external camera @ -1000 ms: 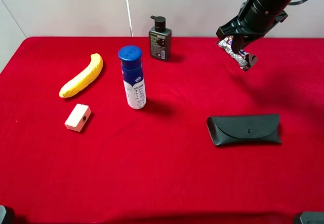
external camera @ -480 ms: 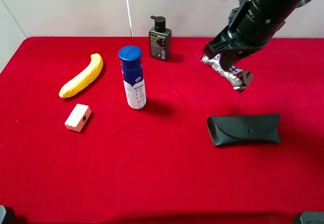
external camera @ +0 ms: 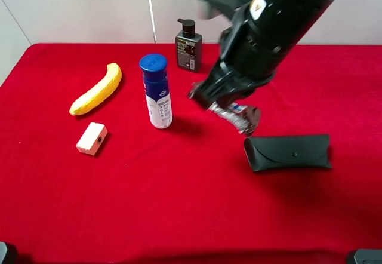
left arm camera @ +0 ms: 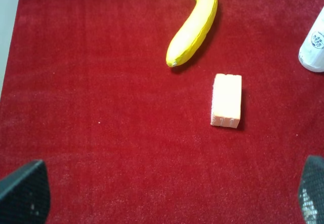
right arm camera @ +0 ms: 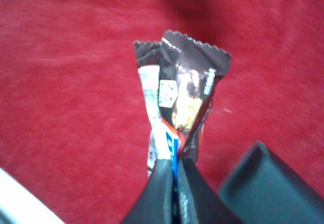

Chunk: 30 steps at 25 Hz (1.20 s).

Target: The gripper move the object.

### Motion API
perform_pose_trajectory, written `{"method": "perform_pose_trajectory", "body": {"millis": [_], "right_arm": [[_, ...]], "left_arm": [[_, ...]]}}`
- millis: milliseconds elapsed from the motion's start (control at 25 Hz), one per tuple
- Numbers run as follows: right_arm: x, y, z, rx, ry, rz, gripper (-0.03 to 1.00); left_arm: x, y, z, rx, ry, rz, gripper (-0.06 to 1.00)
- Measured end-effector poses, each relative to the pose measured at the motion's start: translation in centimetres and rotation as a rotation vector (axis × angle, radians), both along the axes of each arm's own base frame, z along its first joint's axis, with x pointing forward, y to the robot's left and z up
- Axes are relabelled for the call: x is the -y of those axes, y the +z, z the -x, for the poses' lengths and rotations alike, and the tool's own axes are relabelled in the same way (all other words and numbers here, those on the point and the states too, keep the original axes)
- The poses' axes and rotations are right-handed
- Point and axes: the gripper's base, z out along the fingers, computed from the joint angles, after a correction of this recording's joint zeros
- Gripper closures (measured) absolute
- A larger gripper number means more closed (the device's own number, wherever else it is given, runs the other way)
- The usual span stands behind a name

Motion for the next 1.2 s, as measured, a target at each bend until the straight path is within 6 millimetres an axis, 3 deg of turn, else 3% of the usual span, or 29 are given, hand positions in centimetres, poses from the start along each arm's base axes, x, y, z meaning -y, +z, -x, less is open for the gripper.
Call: {"method": "perform_pose_trajectory", "body": {"millis": [240, 400, 880, 1200], "right_arm": [[-3.1, -0.4, 3.4, 0.001, 0.142, -0.014, 0.99], [-5.4, -1.2, 4.2, -0.006, 0.207, -0.005, 0.99], [-11.1, -4.6, 2.3, -0.027, 0.317, 0.0, 0.99], [-14.2, -8.2, 0.9, -0.029, 0.365, 0.0, 0.99]], "left_arm": [[0.0, 0.0, 0.0, 0.0, 0.0, 0.0, -0.03], [0.0, 0.0, 0.0, 0.0, 0.0, 0.001, -0.03], [0.0, 0.0, 0.0, 0.0, 0.0, 0.001, -0.03], [0.0, 0.0, 0.0, 0.0, 0.0, 0.001, -0.03]]}}
